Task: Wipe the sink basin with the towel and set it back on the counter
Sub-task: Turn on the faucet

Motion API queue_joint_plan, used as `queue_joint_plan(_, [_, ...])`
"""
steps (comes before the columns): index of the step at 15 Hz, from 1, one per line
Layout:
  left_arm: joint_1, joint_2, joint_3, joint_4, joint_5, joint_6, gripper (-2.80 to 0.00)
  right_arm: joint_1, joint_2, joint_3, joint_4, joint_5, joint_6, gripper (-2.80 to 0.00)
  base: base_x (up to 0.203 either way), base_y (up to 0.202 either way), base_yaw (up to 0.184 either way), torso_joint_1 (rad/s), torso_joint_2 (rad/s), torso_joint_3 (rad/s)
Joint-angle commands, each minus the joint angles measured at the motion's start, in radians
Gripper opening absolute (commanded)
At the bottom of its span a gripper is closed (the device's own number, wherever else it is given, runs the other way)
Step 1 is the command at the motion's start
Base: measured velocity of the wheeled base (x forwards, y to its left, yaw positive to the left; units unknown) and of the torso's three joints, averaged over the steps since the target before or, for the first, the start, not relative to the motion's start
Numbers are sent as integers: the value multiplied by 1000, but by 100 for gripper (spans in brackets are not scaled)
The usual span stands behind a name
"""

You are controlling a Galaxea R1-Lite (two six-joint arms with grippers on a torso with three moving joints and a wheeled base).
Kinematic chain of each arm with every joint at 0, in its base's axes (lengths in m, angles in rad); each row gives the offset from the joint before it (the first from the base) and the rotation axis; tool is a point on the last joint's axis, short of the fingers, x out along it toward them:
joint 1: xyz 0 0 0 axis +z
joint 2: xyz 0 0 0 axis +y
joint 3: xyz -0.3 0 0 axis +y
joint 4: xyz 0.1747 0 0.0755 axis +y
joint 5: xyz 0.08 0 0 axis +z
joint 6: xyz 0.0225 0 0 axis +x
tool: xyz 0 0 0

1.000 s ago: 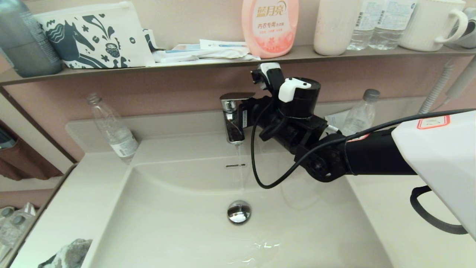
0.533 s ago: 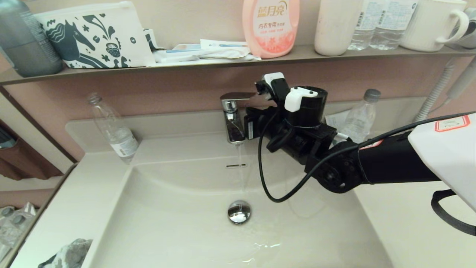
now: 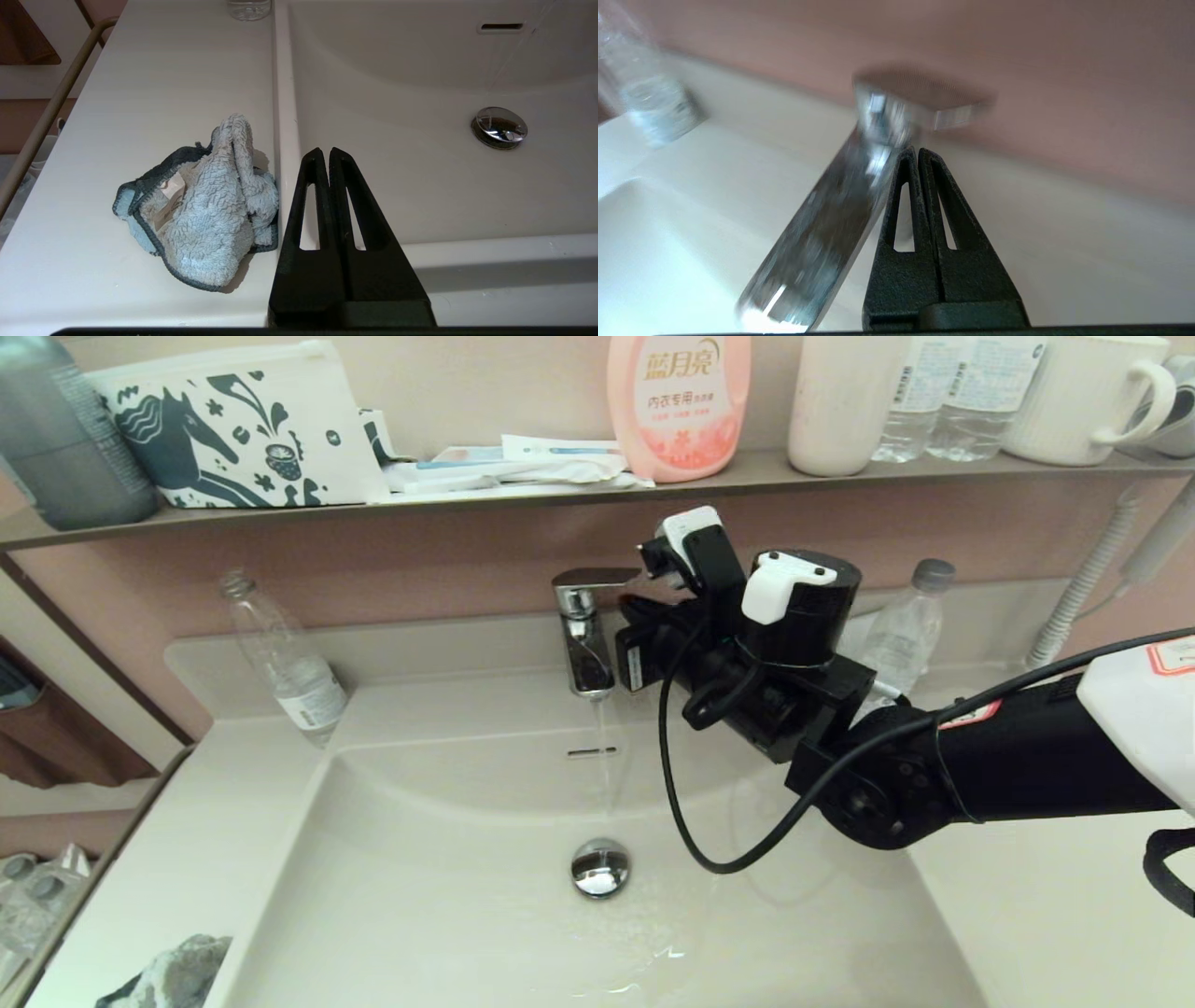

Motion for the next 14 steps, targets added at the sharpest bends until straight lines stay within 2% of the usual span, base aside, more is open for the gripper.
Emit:
queue_joint_plan(1, [0,0,-1,0,0,-1,-280,2,23,1,-52,-2,-77,-280,0,0,0,0,0,0])
queue_joint_plan(2, [0,0,0,0,0,-1,-280,2,35,4,-75,-1,-117,-280,0,0,0,0,0,0])
queue_joint_plan(8, [0,0,0,0,0,-1,-280,2,65,-6,-67,-12,-139,-280,0,0,0,0,0,0])
queue_joint_plan(14, [0,0,0,0,0,0,-280,-13,123,-164,-70,-13,-139,-280,0,0,0,0,0,0])
